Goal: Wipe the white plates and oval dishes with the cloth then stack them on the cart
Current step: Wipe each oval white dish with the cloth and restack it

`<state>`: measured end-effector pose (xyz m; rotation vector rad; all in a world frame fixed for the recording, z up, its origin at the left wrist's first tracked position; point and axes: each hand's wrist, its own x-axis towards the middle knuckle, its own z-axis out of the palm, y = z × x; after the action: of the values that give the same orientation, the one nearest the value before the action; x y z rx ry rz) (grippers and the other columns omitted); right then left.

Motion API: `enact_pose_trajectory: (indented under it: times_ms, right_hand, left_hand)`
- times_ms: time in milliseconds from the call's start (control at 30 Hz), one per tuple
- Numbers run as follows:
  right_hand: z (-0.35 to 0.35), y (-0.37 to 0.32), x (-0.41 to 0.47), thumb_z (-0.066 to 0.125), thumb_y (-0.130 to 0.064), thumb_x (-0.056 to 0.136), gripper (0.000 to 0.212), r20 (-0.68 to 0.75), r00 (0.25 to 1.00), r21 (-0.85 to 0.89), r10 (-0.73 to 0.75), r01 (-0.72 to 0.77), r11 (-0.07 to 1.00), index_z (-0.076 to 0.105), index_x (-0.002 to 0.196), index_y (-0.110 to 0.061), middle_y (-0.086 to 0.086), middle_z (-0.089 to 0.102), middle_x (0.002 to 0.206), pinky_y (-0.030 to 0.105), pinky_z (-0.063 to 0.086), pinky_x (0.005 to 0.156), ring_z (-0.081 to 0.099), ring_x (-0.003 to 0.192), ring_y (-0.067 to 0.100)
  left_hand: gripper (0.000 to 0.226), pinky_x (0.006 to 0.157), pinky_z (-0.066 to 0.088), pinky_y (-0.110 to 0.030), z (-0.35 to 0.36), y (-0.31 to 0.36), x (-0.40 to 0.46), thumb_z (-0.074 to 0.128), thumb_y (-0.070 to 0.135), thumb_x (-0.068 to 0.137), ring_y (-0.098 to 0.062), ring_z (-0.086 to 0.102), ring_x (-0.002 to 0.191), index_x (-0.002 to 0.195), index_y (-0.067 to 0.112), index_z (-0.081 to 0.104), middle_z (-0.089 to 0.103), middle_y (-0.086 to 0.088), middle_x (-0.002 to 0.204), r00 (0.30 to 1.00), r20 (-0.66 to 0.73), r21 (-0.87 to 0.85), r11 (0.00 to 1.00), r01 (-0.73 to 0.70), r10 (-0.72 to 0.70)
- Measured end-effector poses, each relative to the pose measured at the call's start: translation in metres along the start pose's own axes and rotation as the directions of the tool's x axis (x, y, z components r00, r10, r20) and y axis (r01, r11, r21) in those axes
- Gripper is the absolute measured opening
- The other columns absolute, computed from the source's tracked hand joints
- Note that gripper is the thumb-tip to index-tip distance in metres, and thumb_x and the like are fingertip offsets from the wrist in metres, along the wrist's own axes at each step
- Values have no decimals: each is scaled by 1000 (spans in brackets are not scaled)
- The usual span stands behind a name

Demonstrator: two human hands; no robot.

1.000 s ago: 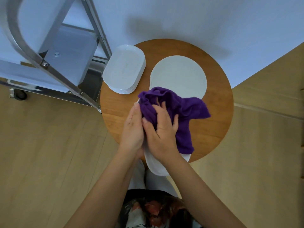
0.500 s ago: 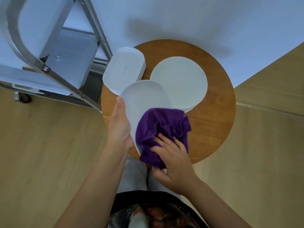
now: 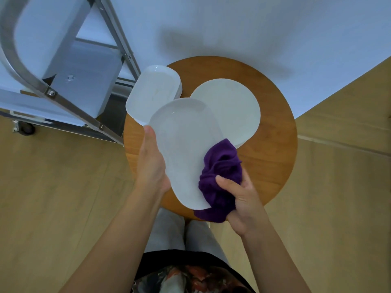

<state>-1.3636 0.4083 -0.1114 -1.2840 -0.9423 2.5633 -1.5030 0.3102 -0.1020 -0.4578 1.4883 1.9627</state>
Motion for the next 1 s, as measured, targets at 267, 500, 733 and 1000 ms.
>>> enact_pose_trajectory:
  times_ms: [267, 500, 733, 1000]
  right_hand:
    - [-16, -23, 16, 77, -9, 57, 30, 118, 993, -331, 5, 34, 943, 68, 85, -12, 7, 72, 80, 28, 55, 60, 70, 74, 22]
    - [-1, -37, 29, 70, -17, 71, 28, 76, 996, -118, -56, 64, 991, 67, 99, -11, 9, 72, 89, 31, 56, 63, 70, 79, 23]
    - [13, -30, 28, 60, -16, 90, 18, -253, 958, 294, -139, 213, 932, 62, 108, -17, 3, 74, 92, 34, 58, 66, 71, 84, 18]
    - [37, 17, 5, 58, -13, 91, 20, -304, 945, 281, -119, 209, 937, 62, 109, -16, 1, 74, 95, 27, 58, 67, 71, 87, 14]
  left_hand:
    - [32, 56, 57, -23, 4, 10, 9, 34, 58, 94, -7, 71, 78, 104, 41, 58, 73, 17, 85, 930, 291, 372, 922, 107, -225]
    - [31, 54, 55, -25, 15, 21, 9, 44, 46, 95, -13, 73, 77, 88, 31, 70, 76, 5, 86, 873, 361, 419, 893, 164, -329]
    - [58, 79, 57, -36, -13, 16, -13, 65, 63, 67, -17, 68, 97, 117, 34, 56, 69, 4, 111, 998, 46, 279, 959, -55, 44]
    - [24, 76, 58, -30, 2, -43, -24, 38, 26, 102, -15, 62, 105, 117, 41, 49, 61, 9, 115, 921, -311, 107, 972, -210, 234]
